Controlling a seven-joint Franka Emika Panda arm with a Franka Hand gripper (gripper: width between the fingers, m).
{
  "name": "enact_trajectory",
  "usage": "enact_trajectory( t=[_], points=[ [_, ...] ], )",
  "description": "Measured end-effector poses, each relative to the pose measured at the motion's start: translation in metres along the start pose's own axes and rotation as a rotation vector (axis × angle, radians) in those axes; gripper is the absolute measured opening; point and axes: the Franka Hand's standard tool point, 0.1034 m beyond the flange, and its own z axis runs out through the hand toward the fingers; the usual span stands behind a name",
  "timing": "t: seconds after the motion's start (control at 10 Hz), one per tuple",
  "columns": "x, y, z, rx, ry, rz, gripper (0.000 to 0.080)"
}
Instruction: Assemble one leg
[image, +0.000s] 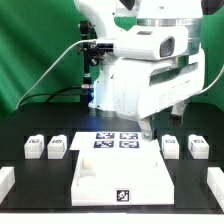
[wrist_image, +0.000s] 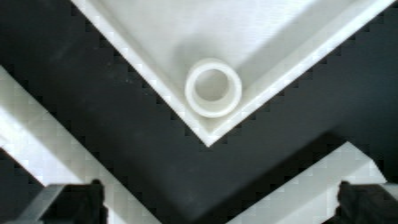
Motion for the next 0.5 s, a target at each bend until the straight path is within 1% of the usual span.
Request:
enact_trajectory(
  t=[0.5],
  points=[
    [-0.0001, -0.0001, 0.0003, 0.000, 0.000, 0.000, 0.0650]
  ],
)
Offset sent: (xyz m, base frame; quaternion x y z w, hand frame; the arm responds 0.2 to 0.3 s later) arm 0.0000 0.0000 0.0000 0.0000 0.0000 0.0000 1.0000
